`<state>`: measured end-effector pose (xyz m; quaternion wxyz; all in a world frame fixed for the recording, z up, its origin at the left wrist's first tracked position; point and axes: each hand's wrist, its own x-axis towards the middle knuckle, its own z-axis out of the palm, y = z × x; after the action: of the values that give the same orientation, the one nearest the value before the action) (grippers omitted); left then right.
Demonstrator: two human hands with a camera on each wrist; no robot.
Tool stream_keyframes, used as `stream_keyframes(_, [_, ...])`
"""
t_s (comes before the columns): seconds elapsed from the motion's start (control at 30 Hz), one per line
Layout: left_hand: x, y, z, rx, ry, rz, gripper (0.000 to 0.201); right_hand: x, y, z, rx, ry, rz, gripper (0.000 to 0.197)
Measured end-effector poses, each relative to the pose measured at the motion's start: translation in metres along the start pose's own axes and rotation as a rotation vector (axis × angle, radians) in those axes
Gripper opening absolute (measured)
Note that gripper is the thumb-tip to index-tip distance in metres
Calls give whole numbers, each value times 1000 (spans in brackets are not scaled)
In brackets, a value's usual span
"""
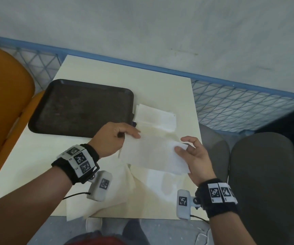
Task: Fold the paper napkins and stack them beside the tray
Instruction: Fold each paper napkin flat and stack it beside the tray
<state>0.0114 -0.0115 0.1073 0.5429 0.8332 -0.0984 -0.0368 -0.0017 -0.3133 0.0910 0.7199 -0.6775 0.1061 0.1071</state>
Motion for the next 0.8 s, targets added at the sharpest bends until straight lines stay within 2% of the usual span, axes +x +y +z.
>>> stream_keyframes(0.07, [-1, -12, 1, 219, -98, 28, 37, 4, 13, -6, -193, 63, -54, 25])
stream_keyframes(0.13, [-2, -23, 7, 409, -231, -55, 39, 10, 27, -11, -319, 105, -47, 25])
stream_keyframes(0.2, [-6, -35, 20, 507, -333, -152, 43, 16, 43, -11, -489, 105, 5, 22])
stream_keyframes(0.3, [-11, -52, 57, 576, -377, -237, 53, 29, 68, -11, -706, 86, 68, 20])
stream_keyframes(0.37, [-14, -60, 84, 684, -385, -240, 60, 34, 83, -9, -800, 86, 119, 25])
stream_keyframes(0.4, [-15, -63, 98, 770, -394, -212, 63, 34, 92, -8, -870, 89, 108, 31])
stream_keyframes(0.47, [-18, -68, 123, 885, -409, -163, 67, 31, 107, -2, -1104, 80, -60, 45])
stream_keyframes(0.53, [-19, -73, 142, 905, -393, -166, 66, 25, 117, 11, -1315, -19, -196, 52])
stream_keyframes(0.67, [-20, -88, 157, 986, -400, -212, 62, 14, 135, 39, -1495, -372, -147, 60])
stream_keyframes(0.73, [-23, -95, 158, 1023, -414, -233, 62, 11, 143, 37, -1538, -397, -120, 63])
stream_keyframes(0.8, [-26, -98, 158, 1047, -402, -214, 62, 9, 145, 23, -1555, -329, -61, 67])
